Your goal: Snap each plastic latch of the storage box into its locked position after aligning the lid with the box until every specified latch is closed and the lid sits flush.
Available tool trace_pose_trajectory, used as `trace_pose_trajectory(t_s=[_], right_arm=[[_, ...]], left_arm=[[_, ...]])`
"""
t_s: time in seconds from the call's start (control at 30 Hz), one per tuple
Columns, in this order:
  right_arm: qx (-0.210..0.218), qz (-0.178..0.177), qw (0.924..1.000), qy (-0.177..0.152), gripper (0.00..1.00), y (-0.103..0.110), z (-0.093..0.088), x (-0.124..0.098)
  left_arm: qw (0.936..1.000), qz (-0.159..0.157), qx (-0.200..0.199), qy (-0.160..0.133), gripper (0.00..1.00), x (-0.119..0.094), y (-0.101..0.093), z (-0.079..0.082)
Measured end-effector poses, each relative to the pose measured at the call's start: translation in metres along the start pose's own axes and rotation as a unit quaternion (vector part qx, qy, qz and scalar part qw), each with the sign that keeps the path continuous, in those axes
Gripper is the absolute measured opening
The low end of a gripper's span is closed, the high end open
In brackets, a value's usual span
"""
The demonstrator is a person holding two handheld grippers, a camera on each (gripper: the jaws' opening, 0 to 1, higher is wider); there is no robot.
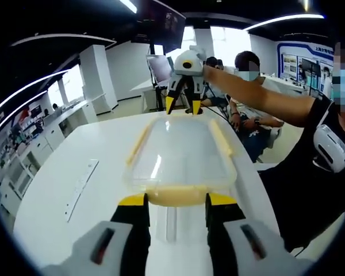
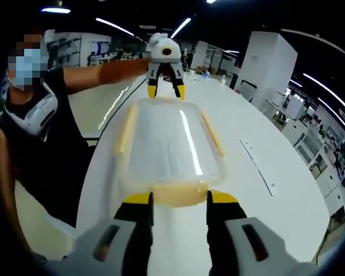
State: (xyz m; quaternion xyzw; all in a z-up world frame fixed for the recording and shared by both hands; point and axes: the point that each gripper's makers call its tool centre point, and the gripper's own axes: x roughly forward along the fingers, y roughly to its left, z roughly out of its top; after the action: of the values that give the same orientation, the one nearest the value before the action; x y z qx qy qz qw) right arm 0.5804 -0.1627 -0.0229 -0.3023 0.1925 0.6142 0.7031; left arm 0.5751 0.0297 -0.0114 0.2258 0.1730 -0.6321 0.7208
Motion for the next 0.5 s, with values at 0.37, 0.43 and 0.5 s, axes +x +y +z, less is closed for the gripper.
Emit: trace_pose_trajectory(t_s=[0.37,0.43,0.5], right_arm=[[-0.004,0.007,1.0000,-0.003,0.32,-0.001,0.007,0.011],[-0.003,0.008,1.0000,-0.002,0.32,-0.001,0.007,0.012],[-0.003,0.009,1.0000,-0.001,0.32,0.000,0.007,0.013]], left_arm=[[0.9999,0.006,-0.011,-0.012,0.35,-0.007,0.006,-0.009],[0.9998,0.005,-0.011,-0.013,0.35,-0.007,0.006,-0.009],[0.9998,0.006,-0.013,-0.016,0.35,-0.008,0.006,-0.011]])
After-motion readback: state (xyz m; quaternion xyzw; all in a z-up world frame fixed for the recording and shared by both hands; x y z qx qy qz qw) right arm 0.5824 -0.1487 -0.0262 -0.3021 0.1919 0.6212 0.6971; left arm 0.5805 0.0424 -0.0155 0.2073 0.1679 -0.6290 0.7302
